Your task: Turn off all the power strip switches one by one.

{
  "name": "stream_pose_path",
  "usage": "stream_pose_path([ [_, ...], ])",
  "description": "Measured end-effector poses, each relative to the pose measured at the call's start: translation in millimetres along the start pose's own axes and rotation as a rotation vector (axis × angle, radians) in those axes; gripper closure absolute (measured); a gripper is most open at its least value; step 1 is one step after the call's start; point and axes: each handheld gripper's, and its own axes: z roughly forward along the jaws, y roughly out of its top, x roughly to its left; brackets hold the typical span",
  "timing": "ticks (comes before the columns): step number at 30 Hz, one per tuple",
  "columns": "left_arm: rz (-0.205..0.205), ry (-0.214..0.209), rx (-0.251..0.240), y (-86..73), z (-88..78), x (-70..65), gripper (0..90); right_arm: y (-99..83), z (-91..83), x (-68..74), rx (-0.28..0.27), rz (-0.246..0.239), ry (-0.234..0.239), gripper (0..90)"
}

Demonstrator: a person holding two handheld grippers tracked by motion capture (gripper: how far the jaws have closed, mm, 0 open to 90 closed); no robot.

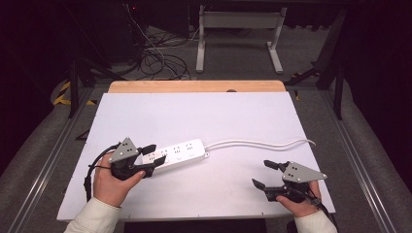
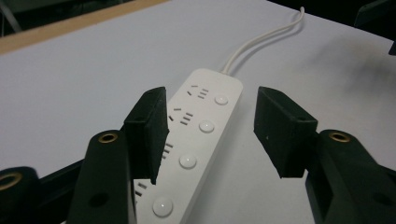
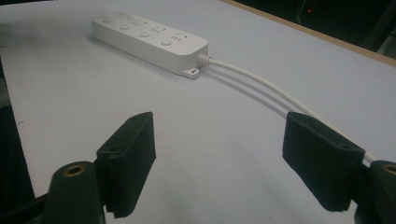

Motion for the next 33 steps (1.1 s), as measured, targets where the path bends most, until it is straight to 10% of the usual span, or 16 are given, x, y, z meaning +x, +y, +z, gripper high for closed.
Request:
stream_pose_path([
  [10, -0.017, 0.059, 0.136, -5.8, 5.7, 12.2, 88.9, -0.1, 0.4, 0.6, 0.001, 0.001, 0.009, 26.6],
  [23, -0.047, 0.067, 0.256, -7.8, 14.3, 15.9, 90.0, -0.3, 0.5, 0.5, 0.005, 0.002, 0.013, 26.5],
  [33, 0.031, 0.082, 0.322, -12.0, 23.2, 16.0, 90.0, -0.7, 0.5, 0.0, 0.009, 0.011, 0.015, 26.5],
])
